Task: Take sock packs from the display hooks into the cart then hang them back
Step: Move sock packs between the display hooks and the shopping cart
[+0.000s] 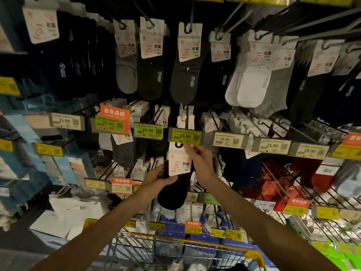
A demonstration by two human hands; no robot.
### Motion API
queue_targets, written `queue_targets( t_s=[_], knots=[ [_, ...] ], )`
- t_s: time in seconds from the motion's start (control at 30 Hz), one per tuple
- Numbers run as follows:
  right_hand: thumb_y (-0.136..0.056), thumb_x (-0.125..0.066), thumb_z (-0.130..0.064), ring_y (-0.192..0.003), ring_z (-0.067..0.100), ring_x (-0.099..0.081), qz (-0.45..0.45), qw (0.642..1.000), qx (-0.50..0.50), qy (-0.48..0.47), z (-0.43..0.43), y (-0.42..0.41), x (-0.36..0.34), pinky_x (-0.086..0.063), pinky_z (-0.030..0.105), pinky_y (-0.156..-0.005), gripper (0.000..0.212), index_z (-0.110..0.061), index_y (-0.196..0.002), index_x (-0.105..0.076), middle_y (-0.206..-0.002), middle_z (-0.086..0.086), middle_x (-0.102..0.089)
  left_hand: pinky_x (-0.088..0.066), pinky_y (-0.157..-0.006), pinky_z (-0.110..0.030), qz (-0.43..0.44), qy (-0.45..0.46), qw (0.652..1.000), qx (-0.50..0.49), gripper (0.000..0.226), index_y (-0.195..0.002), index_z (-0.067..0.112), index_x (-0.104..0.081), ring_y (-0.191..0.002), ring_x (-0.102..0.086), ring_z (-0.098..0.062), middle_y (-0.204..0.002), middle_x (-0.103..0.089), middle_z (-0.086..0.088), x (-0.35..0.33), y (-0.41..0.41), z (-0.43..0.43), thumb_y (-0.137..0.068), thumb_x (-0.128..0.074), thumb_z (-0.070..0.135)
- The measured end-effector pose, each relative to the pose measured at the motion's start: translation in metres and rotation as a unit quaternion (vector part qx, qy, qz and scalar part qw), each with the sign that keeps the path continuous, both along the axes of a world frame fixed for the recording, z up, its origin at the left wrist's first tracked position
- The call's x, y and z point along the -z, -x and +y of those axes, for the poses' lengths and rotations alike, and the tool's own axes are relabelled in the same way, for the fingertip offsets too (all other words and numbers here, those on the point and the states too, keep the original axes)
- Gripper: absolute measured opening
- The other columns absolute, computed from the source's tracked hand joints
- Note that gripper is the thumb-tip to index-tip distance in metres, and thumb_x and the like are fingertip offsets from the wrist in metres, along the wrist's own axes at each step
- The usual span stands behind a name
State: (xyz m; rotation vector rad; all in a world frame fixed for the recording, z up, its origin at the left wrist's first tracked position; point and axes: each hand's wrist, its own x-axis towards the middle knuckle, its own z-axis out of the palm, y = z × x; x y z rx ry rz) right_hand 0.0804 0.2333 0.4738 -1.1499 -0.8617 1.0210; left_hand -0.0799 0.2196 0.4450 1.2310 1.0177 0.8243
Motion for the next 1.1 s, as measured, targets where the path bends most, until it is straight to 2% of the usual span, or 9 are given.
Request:
queue_targets(
  t_s=[0.07, 0.17, 0.3, 0.43, 0.53, 0.7, 0.93, 1.03, 1.1],
  knots=[
    [-0.091, -0.065, -0.008, -0.088, 0.029, -0.068, -0.003, 1.0, 0.023, -0.007, 0.003, 0.001, -0.003, -0.053, 0.036, -0.071, 0.018, 0.006, -0.102, -0.067, -0.092, 0.013, -0.072, -0.05, -0.093, -0.029, -0.028, 0.025, 0.999, -0.021, 0.041, -0.124, 0.023, -0.063, -0.111, -0.065, -0.016, -0.115, -0.072, 0.002, -0.006, -0.003, 0.003, -0.087, -0.072, 0.01],
    [-0.09, -0.062, 0.0, -0.077, 0.01, -0.07, -0.015, 0.999, 0.039, -0.027, 0.004, 0.001, -0.009, -0.054, 0.024, -0.061, 0.017, 0.002, -0.106, -0.068, -0.083, -0.005, -0.074, -0.052, -0.085, -0.025, -0.043, 0.04, 0.998, -0.027, 0.034, -0.121, 0.023, -0.065, -0.105, -0.068, -0.013, -0.115, -0.073, 0.001, -0.015, -0.005, 0.008, -0.089, -0.071, 0.017],
    [-0.09, -0.062, 0.001, -0.072, 0.005, -0.069, -0.044, 0.996, 0.048, -0.056, 0.003, 0.003, -0.012, -0.055, 0.024, -0.061, 0.018, -0.015, -0.091, -0.07, -0.075, -0.013, -0.074, -0.052, -0.081, -0.025, -0.023, 0.013, 0.999, -0.036, 0.029, -0.12, 0.023, -0.066, -0.106, -0.068, -0.015, -0.114, -0.073, 0.0, -0.018, -0.011, 0.009, -0.091, -0.069, 0.023],
    [-0.089, -0.062, 0.004, -0.071, 0.004, -0.068, -0.059, 0.993, 0.057, -0.08, 0.002, 0.003, -0.014, -0.054, 0.022, -0.06, 0.021, -0.017, -0.086, -0.068, -0.074, -0.012, -0.072, -0.053, -0.092, -0.025, -0.043, 0.012, 0.998, -0.034, 0.027, -0.118, 0.025, -0.067, -0.107, -0.068, -0.013, -0.114, -0.073, 0.001, -0.013, -0.014, 0.009, -0.092, -0.068, 0.02],
    [-0.088, -0.065, -0.001, -0.07, 0.005, -0.068, -0.058, 0.994, 0.055, -0.068, 0.005, 0.004, -0.017, -0.054, 0.027, -0.062, 0.02, -0.02, -0.081, -0.066, -0.074, -0.01, -0.07, -0.05, -0.1, -0.033, -0.051, 0.02, 0.998, -0.034, 0.027, -0.118, 0.025, -0.068, -0.111, -0.067, -0.015, -0.115, -0.073, 0.001, -0.009, -0.012, 0.011, -0.09, -0.069, 0.022],
    [-0.087, -0.064, 0.0, -0.073, 0.006, -0.067, -0.054, 0.993, 0.082, -0.063, 0.008, 0.006, -0.014, -0.055, 0.03, -0.066, 0.022, -0.022, -0.083, -0.065, -0.076, -0.01, -0.071, -0.052, -0.095, -0.031, -0.049, 0.011, 0.998, -0.033, 0.025, -0.115, 0.026, -0.069, -0.108, -0.068, -0.016, -0.112, -0.074, 0.001, -0.009, -0.013, 0.018, -0.091, -0.068, 0.02],
    [-0.09, -0.059, -0.001, -0.068, 0.002, -0.064, -0.044, 0.992, 0.104, -0.057, 0.02, 0.007, -0.01, -0.051, 0.026, -0.061, 0.014, -0.013, -0.083, -0.063, -0.073, -0.007, -0.068, -0.048, -0.104, -0.039, -0.045, 0.013, 0.998, -0.029, 0.032, -0.123, 0.022, -0.068, -0.111, -0.067, -0.019, -0.114, -0.073, 0.0, -0.01, -0.014, 0.028, -0.091, -0.069, 0.022],
    [-0.093, -0.054, -0.003, -0.072, 0.005, -0.064, -0.092, 0.989, 0.105, -0.055, 0.027, 0.004, -0.004, -0.049, 0.024, -0.061, 0.021, -0.018, -0.08, -0.062, -0.079, 0.0, -0.068, -0.049, -0.103, -0.039, -0.038, 0.012, 0.999, -0.029, 0.03, -0.12, 0.027, -0.069, -0.11, -0.067, -0.017, -0.113, -0.074, 0.002, -0.008, -0.015, 0.035, -0.091, -0.069, 0.025],
    [-0.094, -0.054, -0.007, -0.082, 0.011, -0.064, -0.141, 0.982, 0.1, -0.077, 0.031, 0.001, 0.003, -0.049, 0.025, -0.067, 0.013, -0.015, -0.09, -0.064, -0.089, 0.004, -0.069, -0.049, -0.103, -0.038, -0.034, 0.008, 0.999, -0.028, 0.027, -0.118, 0.03, -0.069, -0.111, -0.067, -0.017, -0.114, -0.073, 0.004, -0.007, -0.017, 0.043, -0.091, -0.069, 0.029]
  ],
)
